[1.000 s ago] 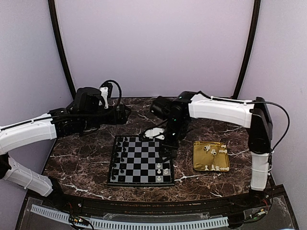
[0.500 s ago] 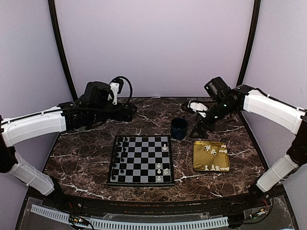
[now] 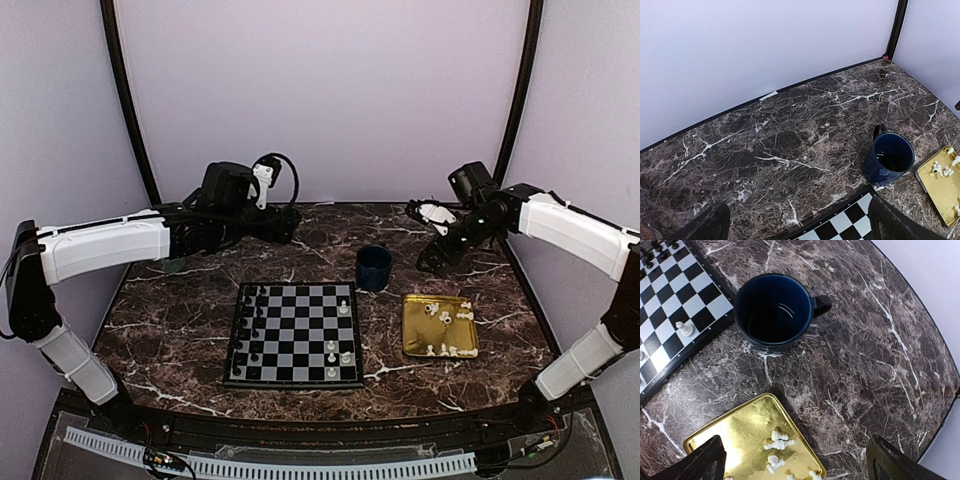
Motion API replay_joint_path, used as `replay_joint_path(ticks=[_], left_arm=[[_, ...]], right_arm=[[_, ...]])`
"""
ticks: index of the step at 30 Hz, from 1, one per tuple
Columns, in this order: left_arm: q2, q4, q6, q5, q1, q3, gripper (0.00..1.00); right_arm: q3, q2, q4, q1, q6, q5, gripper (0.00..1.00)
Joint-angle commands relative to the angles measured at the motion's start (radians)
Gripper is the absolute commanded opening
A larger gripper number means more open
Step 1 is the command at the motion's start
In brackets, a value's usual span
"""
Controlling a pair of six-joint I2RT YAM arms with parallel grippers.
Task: Set up the chess pieces on the board
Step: Pick up the queen from the storage box.
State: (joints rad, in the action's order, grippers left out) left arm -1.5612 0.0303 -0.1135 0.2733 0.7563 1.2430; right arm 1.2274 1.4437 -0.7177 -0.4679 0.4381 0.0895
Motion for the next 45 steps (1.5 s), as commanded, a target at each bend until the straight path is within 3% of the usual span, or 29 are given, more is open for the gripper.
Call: replay_joint_path(ticks=[1,8,11,24,30,33,40,43,45], left_arm=[[0.0,-0.051,-0.004,-0.078,-0.005,0.035,0.99],[0.004,-0.078,-0.048,-0.119,-0.005,-0.025,0.99],[0.026,-0.094,-0.096,-0.143,-0.005,-0.064,0.99],[0.085,-0.089,-0.118,-0.151,-0.005,-0.147,0.99],[0.091,-0.088,-0.112,-0.149,-0.005,-0.151,0.99],[0.081,-0.076,-0.094,-0.204,-0.005,-0.131,0.99],[0.074,-0.097,-0.052,-0.221,-0.004,-0.13,0.99],[0.088,-0.131,-0.025,-0.187,-0.005,-0.142,0.99],[0.107,-0.169,-0.007,-0.186,-0.005,-0.151,0.99]], right_arm=[[-0.008,0.016,0.047,0.068,-0.067,-0.002,0.98],[-0.068,-0.054,0.149,0.091,-0.129,0.071,0.98],[-0.057,-0.094,0.112,0.091,-0.11,0.194,0.98],[-0.056,-0.129,0.018,0.092,-0.02,0.383,0.98],[-0.037,-0.145,-0.009,0.092,-0.045,0.262,0.98],[-0.041,-0.129,-0.063,0.092,0.019,0.276,0.98],[-0.118,-0.193,-0.008,0.092,0.033,0.238,0.98],[-0.131,-0.287,0.128,0.1,-0.045,0.098,0.98],[-0.134,-0.34,0.214,0.104,-0.107,-0.081,0.98]])
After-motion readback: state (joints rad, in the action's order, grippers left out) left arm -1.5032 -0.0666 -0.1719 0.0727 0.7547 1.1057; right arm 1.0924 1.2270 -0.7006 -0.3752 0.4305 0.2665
